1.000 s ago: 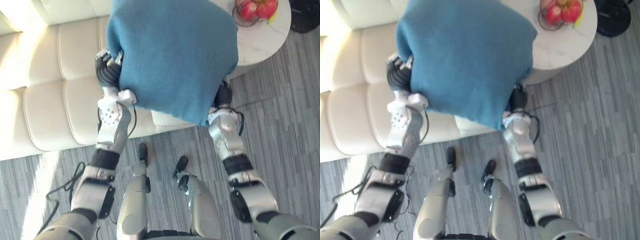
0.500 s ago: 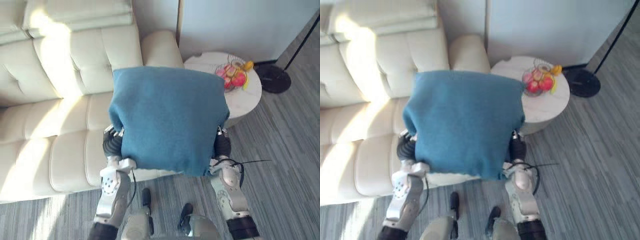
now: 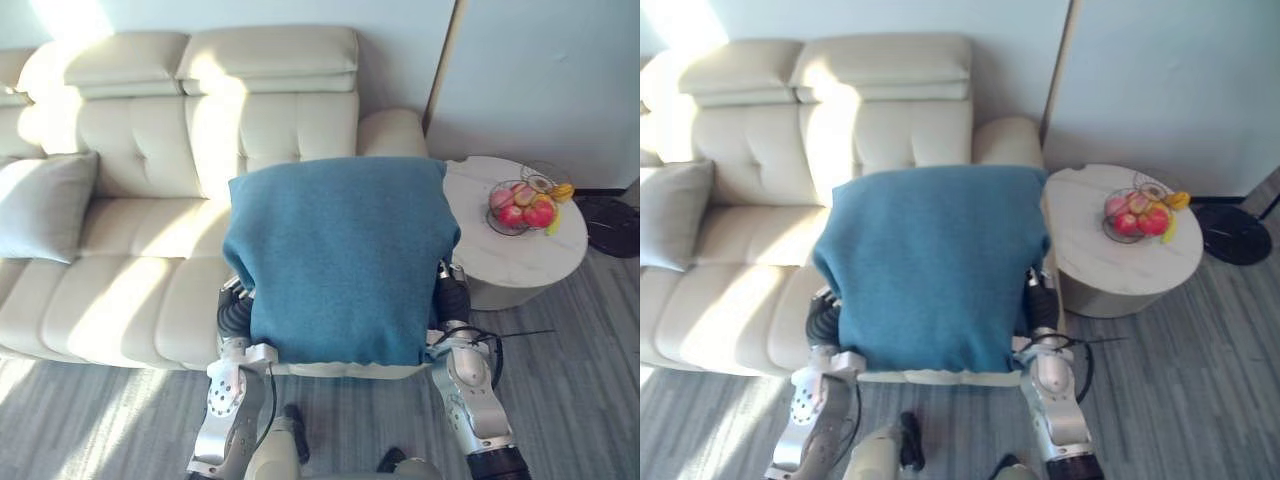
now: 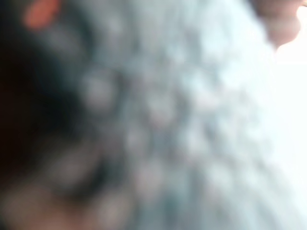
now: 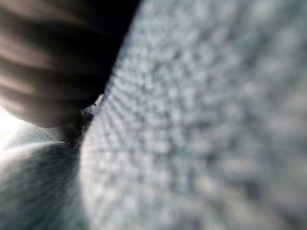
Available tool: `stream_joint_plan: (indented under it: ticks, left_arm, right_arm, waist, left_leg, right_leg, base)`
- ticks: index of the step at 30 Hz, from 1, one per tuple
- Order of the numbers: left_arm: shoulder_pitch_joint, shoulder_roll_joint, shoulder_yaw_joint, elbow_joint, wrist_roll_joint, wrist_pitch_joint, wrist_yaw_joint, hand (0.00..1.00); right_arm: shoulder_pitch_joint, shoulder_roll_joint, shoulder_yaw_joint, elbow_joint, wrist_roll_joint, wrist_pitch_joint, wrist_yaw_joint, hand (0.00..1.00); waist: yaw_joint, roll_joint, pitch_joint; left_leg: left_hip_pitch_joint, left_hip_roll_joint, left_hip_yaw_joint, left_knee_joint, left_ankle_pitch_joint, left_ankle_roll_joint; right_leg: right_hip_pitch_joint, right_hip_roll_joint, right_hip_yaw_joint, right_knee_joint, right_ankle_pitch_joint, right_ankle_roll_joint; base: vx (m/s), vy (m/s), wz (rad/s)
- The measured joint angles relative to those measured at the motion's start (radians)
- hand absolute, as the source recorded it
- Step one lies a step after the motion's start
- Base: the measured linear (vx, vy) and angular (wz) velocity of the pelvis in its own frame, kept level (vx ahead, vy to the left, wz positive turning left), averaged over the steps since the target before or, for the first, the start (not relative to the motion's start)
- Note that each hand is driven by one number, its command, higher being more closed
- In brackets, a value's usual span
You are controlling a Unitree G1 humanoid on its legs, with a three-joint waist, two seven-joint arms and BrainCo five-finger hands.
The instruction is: Pick up cushions and gather them together orderly.
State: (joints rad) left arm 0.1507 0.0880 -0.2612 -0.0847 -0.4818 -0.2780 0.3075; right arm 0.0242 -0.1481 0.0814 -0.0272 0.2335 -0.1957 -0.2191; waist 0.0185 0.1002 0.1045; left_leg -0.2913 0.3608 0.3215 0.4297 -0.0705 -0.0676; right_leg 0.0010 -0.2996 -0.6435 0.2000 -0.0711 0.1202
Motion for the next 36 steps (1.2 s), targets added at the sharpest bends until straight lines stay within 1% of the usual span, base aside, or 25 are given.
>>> stream_joint_plan:
  ticks: [1,2,3,4,5,7,8,9,10,11,12,14,17,18,19,20,22,24,26,28,30,32,33,34,36]
  left_arm:
    - [0.001,-0.006,-0.013,0.0,-0.002,-0.001,-0.007,1.0]
    - [-0.002,-0.02,-0.032,0.003,-0.005,-0.001,-0.016,1.0]
    - [-0.01,-0.014,-0.035,0.009,-0.012,-0.002,-0.025,1.0]
    - [-0.027,0.009,-0.034,0.034,-0.02,-0.004,-0.029,1.0]
    - [-0.028,0.03,-0.032,0.067,-0.034,0.0,-0.03,1.0]
    - [-0.008,0.044,-0.032,0.108,-0.047,0.008,-0.031,1.0]
    - [0.014,0.049,-0.032,0.122,-0.052,0.015,-0.039,1.0]
    - [0.044,0.051,-0.031,0.125,-0.052,0.023,-0.051,1.0]
    - [0.053,0.055,-0.03,0.125,-0.052,0.024,-0.053,1.0]
    - [0.058,0.058,-0.027,0.125,-0.052,0.025,-0.055,1.0]
    - [0.059,0.058,-0.022,0.125,-0.052,0.027,-0.057,1.0]
    - [0.059,0.058,-0.021,0.125,-0.051,0.029,-0.069,1.0]
    - [0.056,0.053,-0.021,0.12,-0.049,0.034,-0.078,1.0]
    - [0.056,0.053,-0.021,0.11,-0.048,0.038,-0.079,1.0]
    - [0.054,0.053,-0.021,0.105,-0.043,0.04,-0.081,1.0]
    - [0.049,0.03,-0.023,0.111,-0.037,0.05,-0.084,1.0]
    - [0.041,0.017,-0.025,0.111,-0.028,0.051,-0.096,1.0]
    - [0.02,0.008,-0.037,0.122,-0.028,0.052,-0.102,1.0]
    - [0.033,0.006,-0.043,0.122,-0.029,0.057,-0.116,1.0]
    - [0.063,0.006,-0.043,0.098,-0.028,0.054,-0.122,1.0]
    - [0.068,0.005,-0.043,0.077,-0.028,0.048,-0.137,1.0]
    - [0.066,0.004,-0.043,0.067,-0.028,0.046,-0.137,1.0]
    - [0.068,0.003,-0.043,0.068,-0.028,0.048,-0.137,1.0]
    - [0.071,0.003,-0.042,0.069,-0.028,0.048,-0.137,1.0]
    - [0.07,0.022,-0.039,0.086,-0.028,0.051,-0.137,1.0]
  right_arm:
    - [0.004,-0.009,-0.012,0.0,0.0,0.0,0.0,1.0]
    - [0.008,-0.012,-0.042,0.001,-0.002,0.002,0.0,1.0]
    - [0.011,0.002,-0.052,0.001,-0.002,0.003,0.0,1.0]
    - [0.02,0.03,-0.062,0.002,-0.002,0.006,0.004,1.0]
    - [0.025,0.048,-0.066,0.002,-0.002,0.01,0.01,1.0]
    - [0.036,0.072,-0.066,0.002,-0.001,0.013,0.02,1.0]
    - [0.051,0.085,-0.067,0.005,-0.001,0.016,0.026,1.0]
    - [0.062,0.088,-0.068,0.028,0.001,0.018,0.042,1.0]
    - [0.062,0.091,-0.069,0.046,0.002,0.018,0.049,1.0]
    - [0.063,0.099,-0.069,0.063,0.003,0.019,0.053,1.0]
    - [0.065,0.108,-0.069,0.092,0.007,0.019,0.057,1.0]
    - [0.064,0.107,-0.07,0.099,0.011,0.019,0.06,1.0]
    - [0.06,0.09,-0.072,0.099,0.011,0.017,0.062,1.0]
    - [0.06,0.087,-0.072,0.099,0.008,0.016,0.062,1.0]
    - [0.061,0.084,-0.074,0.098,0.006,0.016,0.061,1.0]
    - [0.062,0.061,-0.077,0.1,0.006,0.017,0.06,1.0]
    - [0.065,0.049,-0.082,0.088,0.007,0.017,0.06,1.0]
    - [0.074,0.046,-0.107,0.083,0.007,0.018,0.06,1.0]
    - [0.117,0.048,-0.109,0.037,0.007,0.02,0.057,1.0]
    - [0.157,0.052,-0.109,-0.054,0.006,0.013,0.057,1.0]
    - [0.146,0.05,-0.109,-0.08,0.005,-0.003,0.057,1.0]
    - [0.142,0.048,-0.109,-0.065,0.005,-0.005,0.056,1.0]
    - [0.142,0.047,-0.109,-0.052,0.004,-0.004,0.054,1.0]
    - [0.138,0.046,-0.109,-0.033,0.003,-0.005,0.053,1.0]
    - [0.136,0.07,-0.11,0.03,0.002,0.007,0.053,1.0]
  waist:
    - [-0.004,0.016,-0.011]
    - [-0.011,0.031,-0.029]
    - [-0.019,0.017,-0.036]
    - [-0.015,-0.032,-0.034]
    - [-0.012,-0.054,-0.038]
    - [-0.008,-0.065,-0.031]
    - [-0.009,-0.078,-0.025]
    - [-0.007,-0.078,-0.012]
    - [-0.01,-0.067,-0.006]
    - [-0.013,-0.071,-0.005]
    - [-0.018,-0.067,0.003]
    - [-0.019,-0.083,0.004]
    - [-0.026,-0.09,0.01]
    - [-0.033,-0.09,0.01]
    - [-0.042,-0.093,0.009]
    - [-0.048,-0.065,0.007]
    - [-0.045,-0.042,-0.003]
    - [-0.052,-0.03,0.003]
    - [-0.03,-0.036,0.007]
    - [-0.014,-0.045,0.008]
    - [-0.01,-0.037,0.002]
    - [-0.01,-0.033,-0.001]
    - [-0.01,-0.017,-0.01]
    - [-0.008,-0.006,-0.017]
    - [-0.016,-0.053,-0.023]
  left_leg:
    - [0.013,0.002,-0.03,-0.041,0.046,-0.019]
    - [0.028,-0.02,-0.069,-0.081,0.012,-0.095]
    - [0.013,-0.052,-0.063,-0.073,-0.02,-0.112]
    - [-0.013,-0.097,-0.056,-0.04,-0.035,-0.086]
    - [-0.04,-0.114,-0.056,0.013,-0.067,-0.057]
    - [-0.043,-0.131,-0.053,0.091,-0.137,-0.033]
    - [-0.024,-0.153,-0.055,0.114,-0.176,-0.014]
    - [0.011,-0.174,-0.051,0.105,-0.208,0.007]
    - [0.019,-0.17,-0.052,0.099,-0.216,0.02]
    - [0.034,-0.165,-0.056,0.086,-0.218,0.027]
    - [0.065,-0.174,-0.055,0.043,-0.21,0.039]
    - [0.111,-0.206,-0.041,-0.013,-0.202,0.052]
    - [0.171,-0.238,-0.03,-0.069,-0.204,0.049]
    - [0.178,-0.246,-0.036,-0.075,-0.207,0.041]
    - [0.177,-0.258,-0.06,-0.066,-0.217,0.024]
    - [0.169,-0.247,-0.095,-0.053,-0.23,0.003]
    - [0.171,-0.233,-0.13,-0.056,-0.224,-0.014]
    - [0.142,-0.19,-0.142,0.092,-0.204,-0.039]
    - [0.096,-0.137,-0.114,0.32,-0.146,-0.029]
    - [0.061,-0.094,-0.07,0.394,-0.158,-0.01]
    - [0.012,-0.079,-0.088,0.324,-0.174,-0.003]
    - [0.019,-0.111,-0.178,0.091,-0.163,-0.008]
    - [0.042,-0.122,-0.23,-0.025,-0.063,-0.008]
    - [0.054,-0.122,-0.256,-0.069,-0.027,-0.044]
    - [0.093,-0.164,-0.241,-0.117,-0.03,-0.068]
  right_leg:
    - [0.002,-0.013,-0.004,0.0,0.013,0.021]
    - [0.003,-0.041,-0.008,-0.009,0.043,0.064]
    - [0.007,-0.071,-0.012,-0.029,0.066,0.078]
    - [0.005,-0.111,-0.011,-0.052,0.11,0.075]
    - [0.005,-0.133,-0.007,-0.053,0.156,0.07]
    - [0.0,-0.176,0.018,0.017,0.201,0.071]
    - [-0.015,-0.228,0.034,0.104,0.22,0.055]
    - [-0.09,-0.266,0.111,0.247,0.234,-0.092]
    - [-0.13,-0.245,0.172,0.315,0.178,-0.091]
    - [-0.173,-0.195,0.246,0.391,0.09,-0.055]
    - [-0.222,-0.107,0.297,0.452,-0.021,-0.029]
    - [-0.265,-0.005,0.276,0.434,-0.106,-0.043]
    - [-0.311,0.114,0.215,0.287,-0.119,-0.082]
    - [-0.324,0.146,0.22,0.225,-0.093,-0.11]
    - [-0.323,0.168,0.247,0.16,-0.019,-0.164]
    - [-0.314,0.191,0.262,0.171,-0.014,-0.2]
    - [-0.299,0.197,0.236,0.177,-0.054,-0.2]
    - [-0.212,0.219,0.188,0.124,-0.061,-0.208]
    - [-0.082,0.237,0.186,0.049,-0.062,-0.208]
    - [-0.026,0.235,0.199,0.001,-0.066,-0.203]
    - [-0.017,0.233,0.22,-0.033,-0.063,-0.188]
    - [-0.011,0.229,0.247,-0.05,-0.047,-0.163]
    - [-0.011,0.243,0.27,-0.061,-0.037,-0.145]
    - [-0.01,0.255,0.288,-0.074,-0.03,-0.129]
    - [0.002,0.223,0.325,-0.112,-0.006,-0.09]
  base:
    - [0.1,0.556,0.44]
    - [0.09,0.585,0.52]
    - [0.07,0.6,0.55]
    - [0.05,0.549,0.45]
    - [0.05,0.634,0.27]
    - [0.04,0.506,0.13]
    - [0.05,0.491,0.04]
    - [0.04,0.402,0.01]
    - [0.05,0.234,-0.05]
    - [0.05,0.091,0.07]
    - [0.06,0.092,0.13]
    - [0.12,0.097,0.07]
    - [0.2,0.012,0.1]
    - [0.24,-0.073,0.39]
    - [0.24,-0.108,0.46]
    - [0.19,-0.068,0.36]
    - [0.3,-0.071,0.47]
    - [0.38,-0.11,0.65]
    - [0.28,-0.037,0.17]
    - [0.23,0.017,-0.24]
    - [0.2,0.099,-0.3]
    - [0.17,0.218,-0.38]
    - [0.14,0.217,-0.52]
    - [0.17,0.242,-0.46]
    - [0.19,0.31,-0.29]
